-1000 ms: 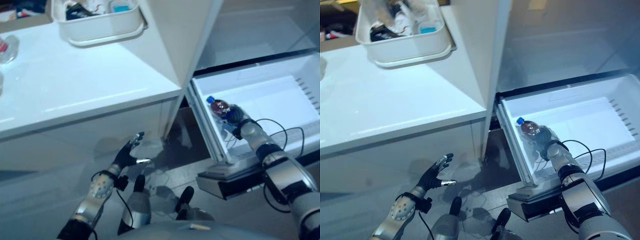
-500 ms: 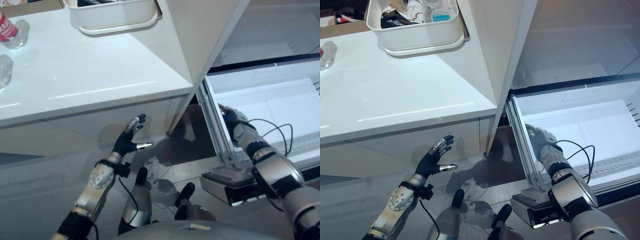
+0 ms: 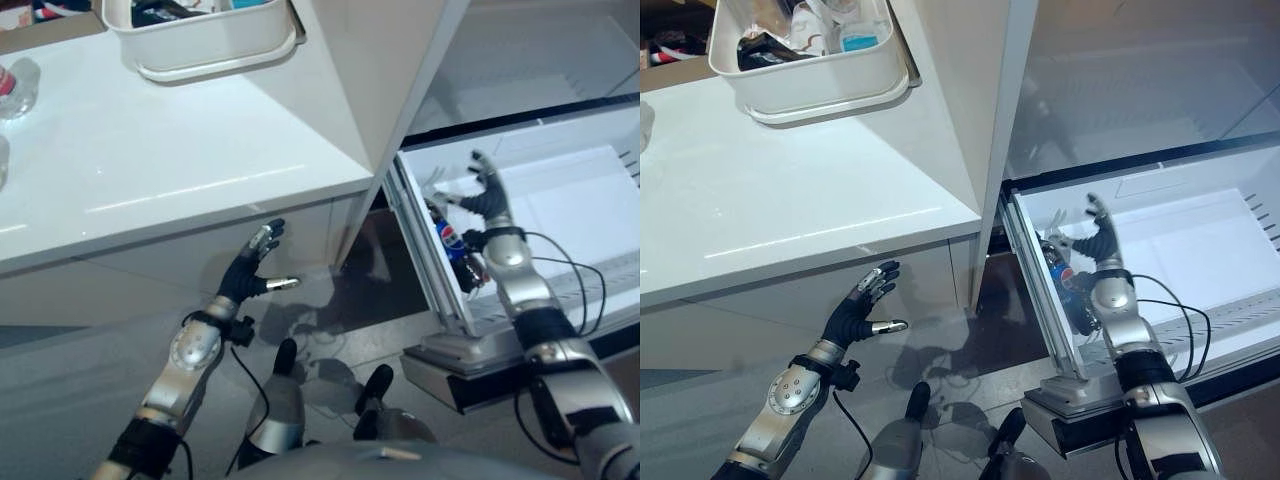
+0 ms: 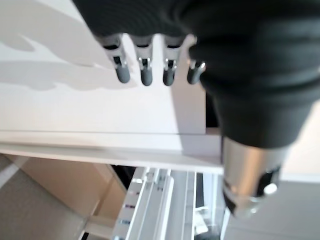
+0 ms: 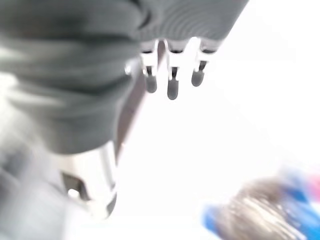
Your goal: Take the drinks into the refrigerator
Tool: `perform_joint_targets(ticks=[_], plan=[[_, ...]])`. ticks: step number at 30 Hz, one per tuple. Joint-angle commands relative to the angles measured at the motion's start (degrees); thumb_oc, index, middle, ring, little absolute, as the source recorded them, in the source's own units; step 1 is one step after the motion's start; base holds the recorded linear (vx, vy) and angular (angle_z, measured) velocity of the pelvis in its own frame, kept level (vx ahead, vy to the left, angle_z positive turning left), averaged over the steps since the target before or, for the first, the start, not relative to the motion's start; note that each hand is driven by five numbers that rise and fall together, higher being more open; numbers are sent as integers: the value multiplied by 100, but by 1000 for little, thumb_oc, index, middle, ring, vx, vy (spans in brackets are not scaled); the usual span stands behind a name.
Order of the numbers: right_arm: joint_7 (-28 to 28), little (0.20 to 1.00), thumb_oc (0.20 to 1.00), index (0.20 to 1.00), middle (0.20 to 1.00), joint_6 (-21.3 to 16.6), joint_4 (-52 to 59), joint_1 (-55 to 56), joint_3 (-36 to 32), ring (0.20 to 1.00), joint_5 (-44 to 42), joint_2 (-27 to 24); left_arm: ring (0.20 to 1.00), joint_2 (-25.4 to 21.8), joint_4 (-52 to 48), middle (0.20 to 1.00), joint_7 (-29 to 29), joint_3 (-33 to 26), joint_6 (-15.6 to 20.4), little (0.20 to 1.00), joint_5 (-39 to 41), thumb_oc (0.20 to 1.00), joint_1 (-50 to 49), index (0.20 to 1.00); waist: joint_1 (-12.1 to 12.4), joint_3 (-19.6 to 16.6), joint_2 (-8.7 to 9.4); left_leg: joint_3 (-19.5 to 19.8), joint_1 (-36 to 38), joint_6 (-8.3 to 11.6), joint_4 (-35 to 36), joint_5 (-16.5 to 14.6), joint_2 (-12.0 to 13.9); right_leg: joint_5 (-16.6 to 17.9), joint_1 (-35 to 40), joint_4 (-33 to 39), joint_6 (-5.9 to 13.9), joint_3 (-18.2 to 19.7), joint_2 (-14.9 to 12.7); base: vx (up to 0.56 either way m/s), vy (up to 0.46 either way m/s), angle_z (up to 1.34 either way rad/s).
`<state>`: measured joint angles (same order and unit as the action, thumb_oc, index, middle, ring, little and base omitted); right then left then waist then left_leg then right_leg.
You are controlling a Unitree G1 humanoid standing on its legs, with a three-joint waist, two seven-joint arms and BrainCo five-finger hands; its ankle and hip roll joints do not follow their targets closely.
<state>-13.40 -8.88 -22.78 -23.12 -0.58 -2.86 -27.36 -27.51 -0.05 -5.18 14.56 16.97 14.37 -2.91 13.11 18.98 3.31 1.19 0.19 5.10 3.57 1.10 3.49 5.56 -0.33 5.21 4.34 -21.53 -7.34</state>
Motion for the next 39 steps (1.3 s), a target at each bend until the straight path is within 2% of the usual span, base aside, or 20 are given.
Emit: perform_joint_targets(ticks=[1,6,8,9,13,17,21,22,23,24,25,30,35,39], plan=[[-118,1000,1000,1000,1000,-649,363,618,-501,1000,-628,-294,1000,14,-337,1000,-211,-110,236,1000,-37,1000,-26,1000,-321,-261,179,-218,-40,-544,131,-188,-459,-141,-112,-470,195,161,-43,42,-39,-24],[-116,1000,1000,1000,1000,-937,1472,1191,-1488,1000,-1089,-474,1000,4,-366,1000,-448,-137,189,1000,-52,1000,-61,1000,-574,-454,243,-390,160,-529,143,-287,-413,-170,15,-414,184,334,50,37,-42,-20],[-85,1000,1000,1000,1000,-1005,1554,1276,-1611,1000,-1205,-503,1000,9,-376,1000,-489,-133,187,1000,-51,1000,-61,1000,-616,-487,251,-419,183,-526,143,-306,-408,-172,32,-399,184,378,66,10,-17,-21],[-95,1000,1000,1000,1000,-1080,1740,1417,-1909,1000,-1354,-594,1000,24,-372,1000,-582,-129,157,1000,-12,1000,-65,1000,-721,-542,262,-478,231,-522,143,-334,-398,-167,51,-385,188,436,99,23,-29,-34],[-282,1000,1000,1000,1000,-1289,1448,1649,-2538,1000,-1737,-684,1000,70,-289,1000,-728,-77,163,1000,20,1000,-65,1000,-940,-644,271,-639,325,-511,143,-406,-364,-155,72,-335,200,607,179,31,-17,-28],[-428,1000,1000,1000,1000,-1410,944,1921,-2895,1000,-2106,-406,1000,85,-259,1000,-768,-118,147,1000,46,1000,-79,1000,-1070,-703,244,-790,398,-497,143,-447,-321,-136,76,-296,213,783,240,25,-10,-27],[-538,1000,1000,1000,1000,-1096,458,2524,-2997,1000,-1502,-26,1000,70,-381,1000,-771,-347,156,1000,0,1000,-112,1000,-1140,-738,223,-857,421,-494,143,-474,-309,-136,55,-305,214,851,275,22,4,-16],[-641,376,376,376,376,-1069,-23,2607,-2998,376,-1616,302,1000,125,-400,1000,-734,-404,164,1000,42,1000,-114,1000,-1148,-744,208,-843,420,-499,143,-481,-309,-143,62,-310,214,841,278,28,2,-7],[-636,200,200,200,200,-1096,-61,2598,-2988,200,-1629,301,1000,111,-400,1000,-730,-404,165,1000,42,1000,-118,1000,-1150,-747,220,-839,421,-499,143,-482,-309,-145,65,-309,214,837,278,15,-2,-7],[-632,200,200,200,200,-1108,-77,2592,-2983,200,-1635,297,1000,107,-401,1000,-730,-407,165,1000,43,1000,-120,1000,-1154,-748,224,-837,420,-499,143,-482,-310,-147,66,-309,214,835,276,23,7,-9],[-724,200,200,200,200,-788,-1306,2648,-2647,200,-1282,463,1000,167,-415,1000,-677,-526,182,1000,79,1000,-149,1000,-1087,-740,201,-797,439,-501,143,-496,-317,-169,102,-334,219,784,259,23,8,-10],[-650,200,200,200,200,-588,-2130,2289,-2047,200,-920,458,1000,228,-413,1000,-661,-539,202,1000,195,1000,-157,1000,-1011,-742,194,-749,450,-503,143,-500,-338,-186,146,-354,226,713,222,7,4,-1],[-301,200,200,200,200,-263,-3257,1040,-637,200,-445,492,1000,152,-508,1000,-677,-196,161,1000,338,1000,-104,1000,-630,-718,206,-681,487,-503,143,-476,-369,-191,266,-349,243,576,165,17,15,11],[-77,200,200,200,200,-65,-3141,-33,521,200,339,505,1000,49,-613,1000,-681,-34,102,1000,431,1000,-154,1000,-337,-702,252,-643,525,-499,143,-459,-382,-181,352,-317,242,517,148,13,4,11]])
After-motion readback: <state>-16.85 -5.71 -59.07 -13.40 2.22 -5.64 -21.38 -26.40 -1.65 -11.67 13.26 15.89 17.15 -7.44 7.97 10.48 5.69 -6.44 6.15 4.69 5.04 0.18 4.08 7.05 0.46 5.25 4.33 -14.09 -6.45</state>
